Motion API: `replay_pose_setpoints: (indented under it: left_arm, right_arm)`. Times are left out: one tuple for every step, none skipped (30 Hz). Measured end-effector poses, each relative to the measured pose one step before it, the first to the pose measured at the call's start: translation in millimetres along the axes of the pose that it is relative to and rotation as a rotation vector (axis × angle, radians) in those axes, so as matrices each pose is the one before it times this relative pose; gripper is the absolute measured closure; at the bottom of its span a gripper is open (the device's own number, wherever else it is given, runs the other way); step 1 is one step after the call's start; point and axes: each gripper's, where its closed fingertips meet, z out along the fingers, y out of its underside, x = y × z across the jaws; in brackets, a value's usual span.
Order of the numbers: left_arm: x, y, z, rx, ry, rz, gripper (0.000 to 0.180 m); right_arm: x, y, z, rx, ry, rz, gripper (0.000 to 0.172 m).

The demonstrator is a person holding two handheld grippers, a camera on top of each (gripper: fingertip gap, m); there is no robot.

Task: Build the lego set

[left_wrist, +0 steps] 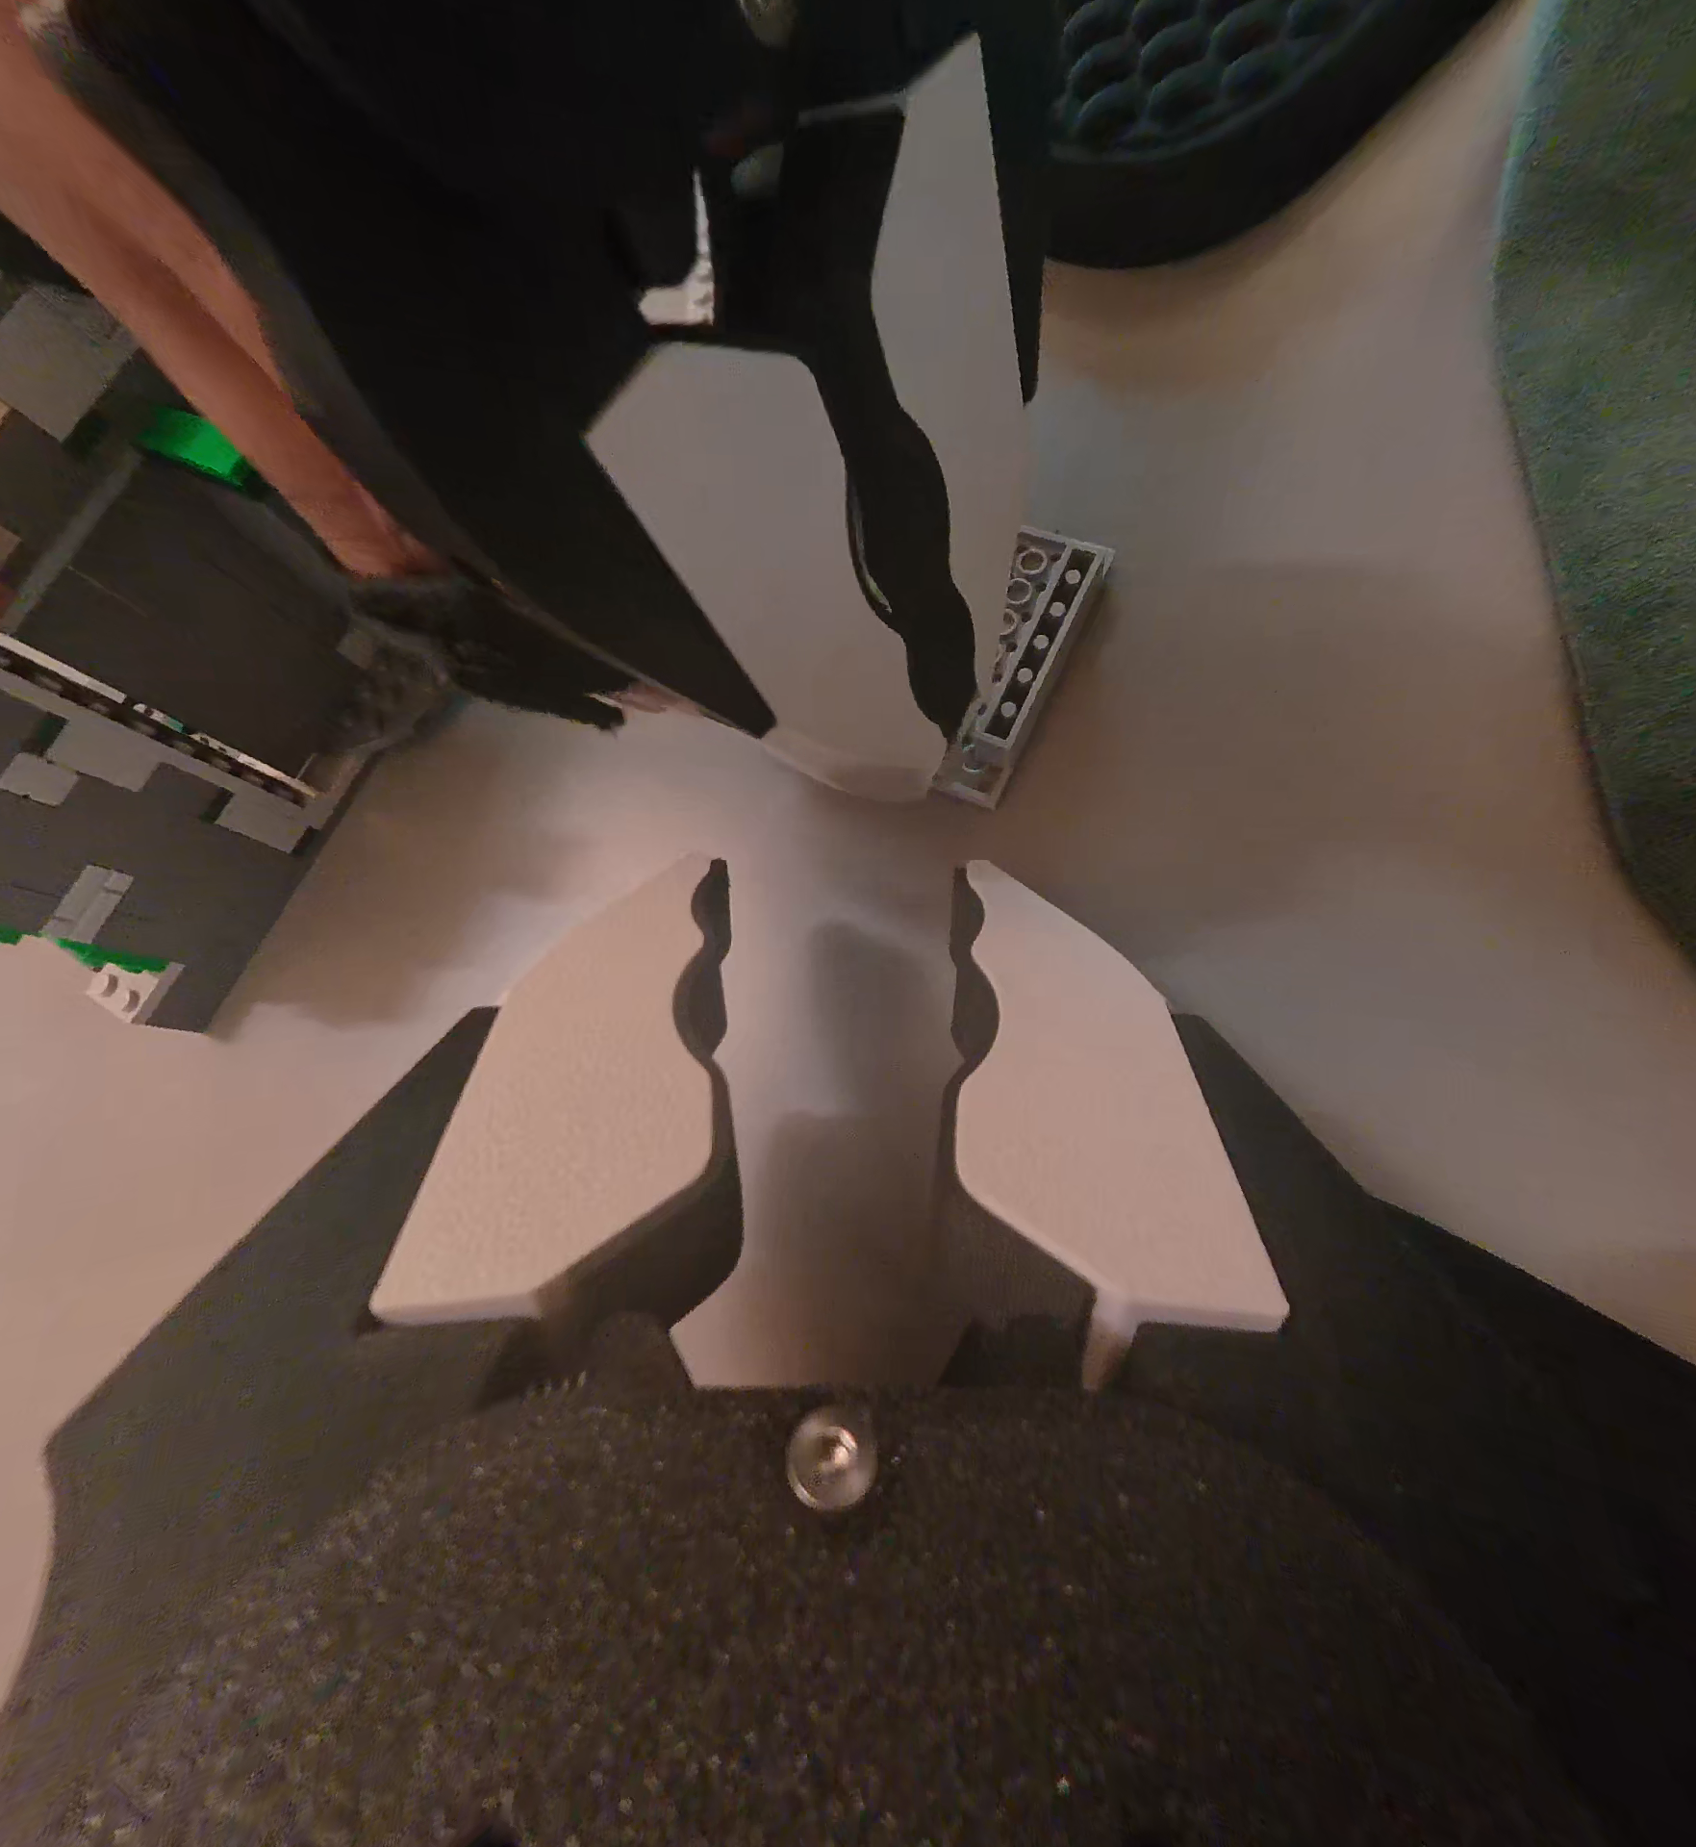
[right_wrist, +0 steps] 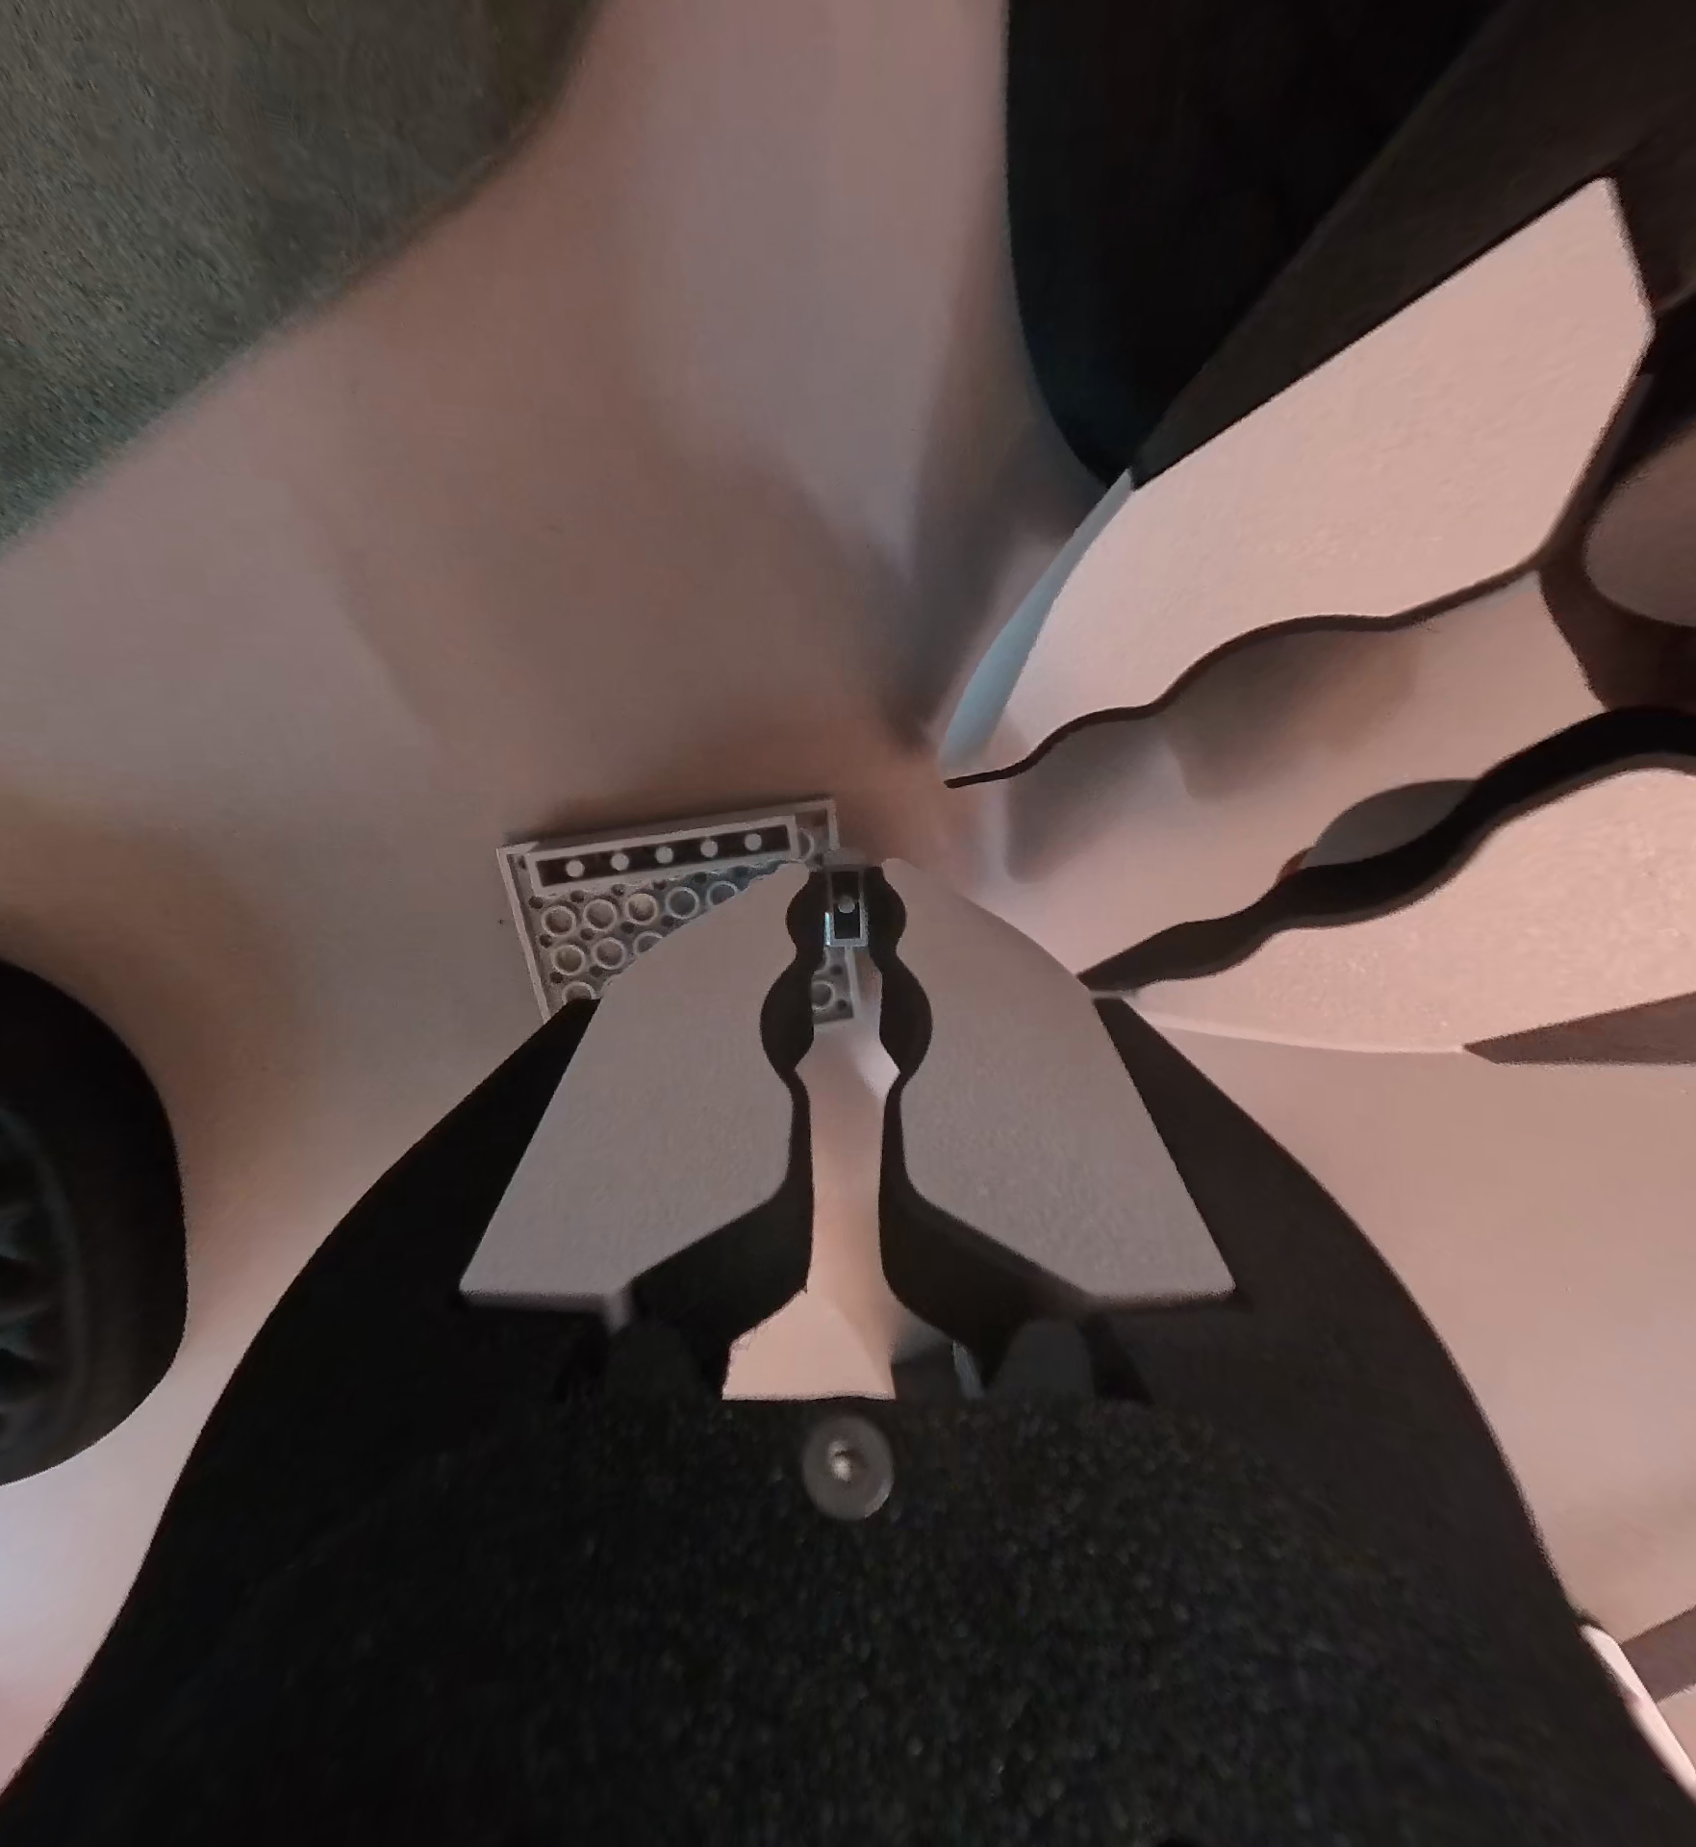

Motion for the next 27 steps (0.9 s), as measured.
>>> replay_pose_setpoints:
  left_arm:
    - [-0.02, 0.22, -0.05, -0.0006, -0.0003, -0.0001, 0.138]
    - [-0.05, 0.15, -0.1, -0.0012, -0.0008, 0.0006, 0.138]
    - [0.0, 0.26, -0.09, -0.001, -0.0005, 0.0008, 0.138]
    - [-0.11, 0.21, -0.15, -0.0011, -0.0007, 0.0002, 0.138]
    - [-0.12, 0.32, -0.11, -0.0014, -0.001, 0.0002, 0.138]
    - [-0.17, 0.2, -0.12, -0.0009, -0.0006, 0.0, 0.138]
    - [-0.33, 0.25, -0.05, 0.0, -0.0009, -0.0009, 0.138]
    - [-0.19, 0.29, -0.19, -0.001, -0.0005, -0.001, 0.138]
    - [-0.16, 0.34, -0.15, -0.001, -0.0012, 0.0003, 0.138]
    - [-0.19, 0.22, -0.21, -0.0007, -0.0019, 0.0005, 0.139]
    - [-0.13, 0.06, -0.2, -0.0006, -0.0013, 0.0006, 0.139]
    - [-0.12, -0.11, -0.06, 0.0002, -0.0011, 0.0007, 0.138]
    - [0.03, -0.11, -0.05, -0.0004, -0.0006, 0.0009, 0.138]
    - [-0.01, 0.06, -0.05, -0.0006, -0.0004, 0.0007, 0.138]
    - [0.01, 0.25, 0.11, -0.0013, -0.0001, 0.0002, 0.138]
    - [0.01, 0.27, 0.08, -0.0016, -0.0006, 0.0008, 0.138]
    - [0.08, 0.09, 0.05, -0.0009, -0.0006, 0.0009, 0.139]
    - [0.01, 0.01, 0.03, -0.0006, 0.0003, 0.0003, 0.139]
    - [0.08, -0.05, 0.04, -0.0003, 0.0001, 0.0005, 0.139]
    - [0.04, 0.11, 0.02, -0.0004, -0.0003, 0.0005, 0.139]
    - [0.05, 0.07, -0.06, -0.0007, 0.0, 0.0006, 0.139]
    - [-0.04, -0.03, 0.03, -0.0004, -0.0007, 0.0007, 0.139]
    - [0.0, 0.06, -0.05, -0.0006, -0.0006, 0.0003, 0.139]
    - [0.08, 0.0, 0.0, 0.0, 0.0005, -0.0001, 0.139]
    - [-0.04, 0.08, 0.08, 0.0, 0.0001, -0.0003, 0.139]
    - [0.03, 0.1, -0.08, -0.0009, -0.0004, 0.0002, 0.139]
    - [-0.01, 0.08, 0.1, -0.0006, 0.0001, 0.0006, 0.139]
  right_arm:
    - [0.95, -1.12, -1.67, 0.0109, 0.0, 0.0058, 0.164]
    - [0.52, -1.59, -1.33, 0.0118, -0.0017, 0.0064, 0.164]
    - [0.25, -1.8, -0.88, 0.0113, -0.0033, 0.0066, 0.164]
    - [-0.21, -1.66, -0.28, 0.0089, -0.0056, 0.0057, 0.164]
    - [-0.54, -1.28, 0.41, 0.0055, -0.0071, 0.0033, 0.164]
    - [-0.88, -0.93, 0.71, 0.0021, -0.0092, 0.0011, 0.164]
    - [-0.84, -0.34, 1.05, -0.0007, -0.0081, -0.001, 0.164]
    - [-0.51, 0.09, 0.92, -0.0038, -0.0057, -0.0012, 0.164]
    - [-0.47, 0.31, 0.75, -0.0039, -0.0064, -0.0005, 0.164]
    - [-0.79, -0.06, 0.43, -0.0007, -0.0082, 0.0016, 0.164]
    - [-1.07, -0.35, 0.17, 0.0014, -0.0111, 0.0034, 0.164]
    - [-1.16, -0.47, 0.11, 0.0017, -0.0119, 0.0044, 0.164]
    - [-0.29, -0.34, 0.04, 0.0009, -0.0067, 0.0035, 0.164]
    - [-0.07, 0.2, 0.18, -0.0026, -0.005, 0.0016, 0.164]
    - [-0.1, 0.39, 0.04, -0.0016, -0.0056, 0.001, 0.164]
    - [-0.26, 0.2, 0.06, 0.0008, -0.0066, 0.0029, 0.164]
    - [-0.19, 0.11, -0.02, 0.001, -0.0067, 0.0049, 0.164]
    - [-0.49, 0.48, 0.08, -0.002, -0.0084, 0.0033, 0.164]
    - [-0.49, 0.27, 0.19, -0.0009, -0.0064, 0.0012, 0.164]
    - [-0.16, 0.06, 0.18, -0.0001, -0.0036, 0.0008, 0.164]
    - [-0.29, 0.01, 0.18, -0.0001, -0.0048, 0.0017, 0.163]
    - [-0.26, -0.08, 0.04, 0.0013, -0.0049, 0.0025, 0.163]
    - [-0.06, 0.0, 0.09, 0.0003, -0.0033, 0.0019, 0.163]
    - [-0.37, 0.16, -0.06, 0.0002, -0.0045, 0.0005, 0.163]
    - [-0.46, 0.02, -0.1, 0.0009, -0.005, 0.0009, 0.163]
    - [0.05, 0.25, -0.14, -0.0009, -0.0025, 0.0014, 0.163]
    - [-0.05, 0.31, -0.05, -0.0014, -0.0017, 0.0004, 0.163]
